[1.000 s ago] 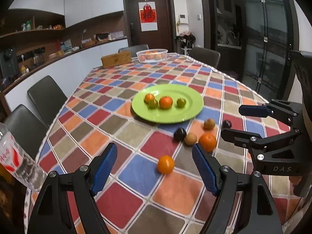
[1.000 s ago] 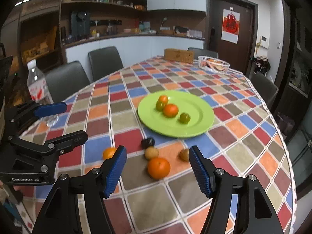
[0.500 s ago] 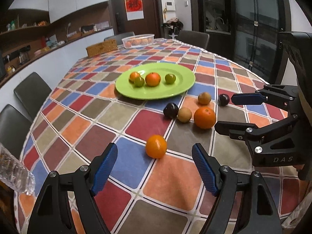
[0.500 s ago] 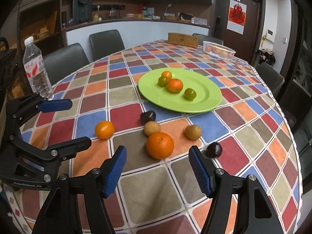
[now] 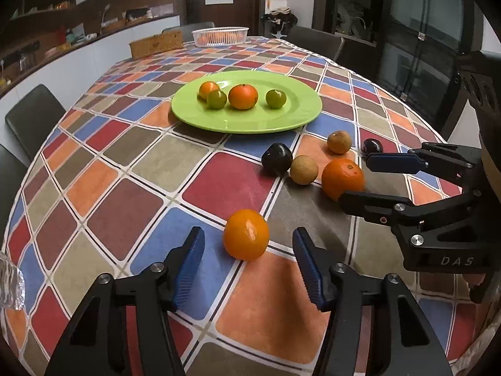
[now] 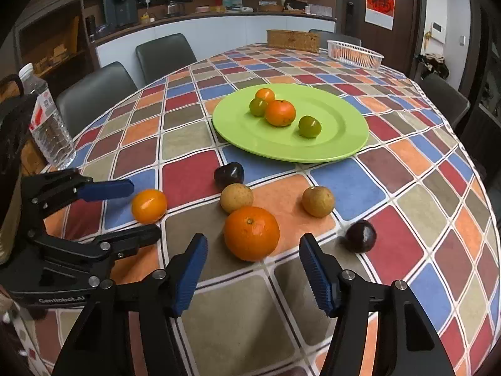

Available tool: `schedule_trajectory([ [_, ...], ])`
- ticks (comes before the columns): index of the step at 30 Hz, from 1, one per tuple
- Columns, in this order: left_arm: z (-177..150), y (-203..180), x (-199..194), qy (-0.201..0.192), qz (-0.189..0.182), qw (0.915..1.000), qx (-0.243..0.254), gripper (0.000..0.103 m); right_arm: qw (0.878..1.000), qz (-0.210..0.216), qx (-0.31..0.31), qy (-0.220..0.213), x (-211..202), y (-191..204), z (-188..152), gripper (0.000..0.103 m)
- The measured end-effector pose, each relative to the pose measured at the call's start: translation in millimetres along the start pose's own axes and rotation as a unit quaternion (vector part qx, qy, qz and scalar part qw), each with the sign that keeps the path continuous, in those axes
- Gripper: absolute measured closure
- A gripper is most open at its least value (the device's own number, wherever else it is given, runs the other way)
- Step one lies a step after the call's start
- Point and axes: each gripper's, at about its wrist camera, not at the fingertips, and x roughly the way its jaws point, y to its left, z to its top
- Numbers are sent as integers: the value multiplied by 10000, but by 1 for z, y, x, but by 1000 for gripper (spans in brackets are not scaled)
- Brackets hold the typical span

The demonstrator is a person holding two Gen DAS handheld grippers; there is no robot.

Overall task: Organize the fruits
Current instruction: 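Close the left tool on an orange while the right tool grasps another orange, then carry both held oranges over the green plate and lower them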

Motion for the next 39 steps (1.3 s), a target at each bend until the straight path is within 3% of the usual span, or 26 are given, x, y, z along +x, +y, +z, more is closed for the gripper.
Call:
schedule_trajectory([
  [5, 2, 4, 5, 68, -18, 9999, -150, 58, 9998, 128, 109, 127, 10, -3, 4, 51],
  [9, 3, 7, 11, 178, -66, 9994, -292, 71, 9994, 203, 200, 199, 17, -4, 6, 51],
  [10, 3, 7, 11, 168, -75, 9994, -308, 72, 9994, 202, 211, 209, 19, -5, 5, 57],
  [11, 4, 7, 11, 163, -79, 9993, -315, 73, 9993, 210, 219, 225, 20, -5, 5, 61],
  [21, 7, 2, 2, 76, -70, 9995, -308, 73, 9993, 238, 263, 144, 13, -6, 5, 62],
  [39, 28, -19, -53, -586, 18, 9981, -215, 73, 9983, 255, 249, -464, -41, -5, 15, 62],
])
